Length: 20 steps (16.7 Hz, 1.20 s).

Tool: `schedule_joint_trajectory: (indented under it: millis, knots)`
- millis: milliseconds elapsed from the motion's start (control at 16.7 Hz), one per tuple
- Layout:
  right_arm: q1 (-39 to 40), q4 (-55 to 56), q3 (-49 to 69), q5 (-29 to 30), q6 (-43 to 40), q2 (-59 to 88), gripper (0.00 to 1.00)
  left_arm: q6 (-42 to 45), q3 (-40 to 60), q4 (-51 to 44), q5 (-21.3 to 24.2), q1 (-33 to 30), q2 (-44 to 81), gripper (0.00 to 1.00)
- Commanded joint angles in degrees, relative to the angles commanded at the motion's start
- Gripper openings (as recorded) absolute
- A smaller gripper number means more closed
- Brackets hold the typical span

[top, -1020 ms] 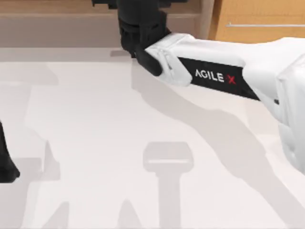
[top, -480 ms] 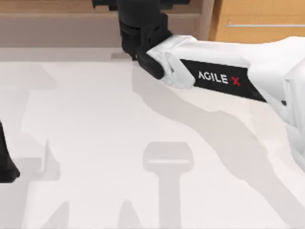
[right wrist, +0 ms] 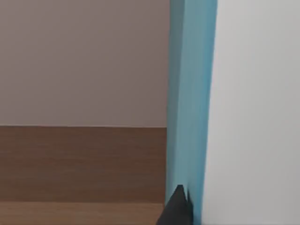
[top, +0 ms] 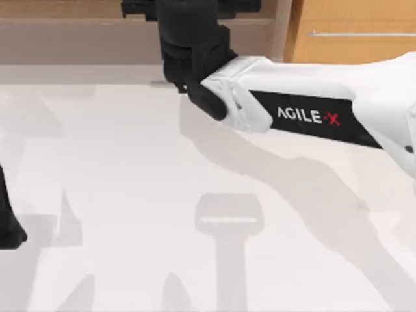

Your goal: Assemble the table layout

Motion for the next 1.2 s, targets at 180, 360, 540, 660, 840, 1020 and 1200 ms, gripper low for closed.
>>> schedule_joint_trajectory:
  millis: [180, 360, 540, 660, 840, 1020, 1200]
  knots:
    - [-0.3, -0.2, -0.1, -0.3, 0.3, 0.0, 0.0, 0.0, 0.0, 0.0, 0.0, 0.0, 0.0, 1.0]
    - [-0.3, -0.5, -3.4, -2.3, 2.1, -3.5, 0.0, 0.0, 0.0, 0.0, 0.0, 0.0, 0.0, 1.0]
    - [0.0, -1.4, -10.3, -6.7, 6.0, -9.6, 0.0, 0.0, 0.0, 0.0, 0.0, 0.0, 0.0, 1.0]
    - [0.1, -2.0, -16.2, -11.0, 9.6, -14.7, 0.0, 0.0, 0.0, 0.0, 0.0, 0.0, 0.0, 1.0]
    - [-0.3, -3.0, -26.4, -18.9, 15.9, -23.1, 0.0, 0.0, 0.0, 0.0, 0.0, 0.0, 0.0, 1.0]
    - [-2.2, -4.3, -37.9, -27.9, 23.1, -30.5, 0.0, 0.0, 0.0, 0.0, 0.0, 0.0, 0.0, 1.0]
    - [-6.4, -5.4, -49.2, -37.1, 30.9, -36.7, 0.0, 0.0, 0.0, 0.0, 0.0, 0.0, 0.0, 1.0]
